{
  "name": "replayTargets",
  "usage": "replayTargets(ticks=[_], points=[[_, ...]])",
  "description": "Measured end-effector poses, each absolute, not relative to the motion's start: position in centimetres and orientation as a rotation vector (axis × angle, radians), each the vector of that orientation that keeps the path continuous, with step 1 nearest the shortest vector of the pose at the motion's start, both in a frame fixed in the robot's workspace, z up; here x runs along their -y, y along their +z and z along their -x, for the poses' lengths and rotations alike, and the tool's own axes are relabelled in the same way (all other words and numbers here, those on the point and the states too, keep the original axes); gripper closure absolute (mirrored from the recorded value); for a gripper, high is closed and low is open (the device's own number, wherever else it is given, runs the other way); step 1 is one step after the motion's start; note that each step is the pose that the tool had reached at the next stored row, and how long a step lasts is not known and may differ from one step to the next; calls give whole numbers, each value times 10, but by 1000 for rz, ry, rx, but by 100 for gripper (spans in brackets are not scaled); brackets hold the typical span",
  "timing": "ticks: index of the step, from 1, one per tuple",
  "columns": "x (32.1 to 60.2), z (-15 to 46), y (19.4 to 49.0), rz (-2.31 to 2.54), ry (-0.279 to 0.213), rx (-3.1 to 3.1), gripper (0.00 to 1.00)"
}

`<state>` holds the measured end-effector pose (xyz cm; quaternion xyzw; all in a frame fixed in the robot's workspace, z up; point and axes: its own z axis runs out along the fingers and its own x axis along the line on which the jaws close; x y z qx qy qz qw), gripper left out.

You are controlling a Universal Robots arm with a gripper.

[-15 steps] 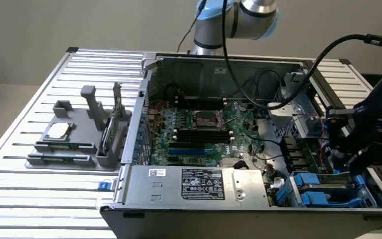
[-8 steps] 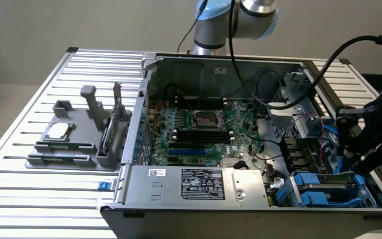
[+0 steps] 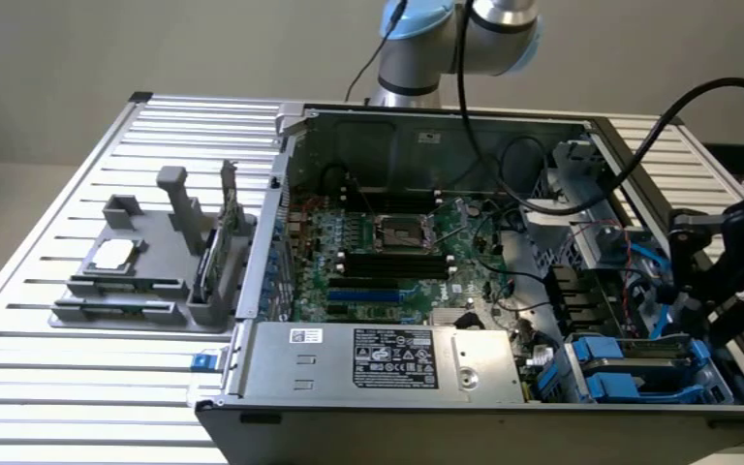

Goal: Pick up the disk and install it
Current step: 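Insert the first disk wire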

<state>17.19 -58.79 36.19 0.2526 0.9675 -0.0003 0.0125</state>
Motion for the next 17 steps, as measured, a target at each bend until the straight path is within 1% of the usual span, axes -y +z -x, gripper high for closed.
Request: replayTargets(ticks=[17], points=[[584, -186, 353, -947, -29, -2989, 70]])
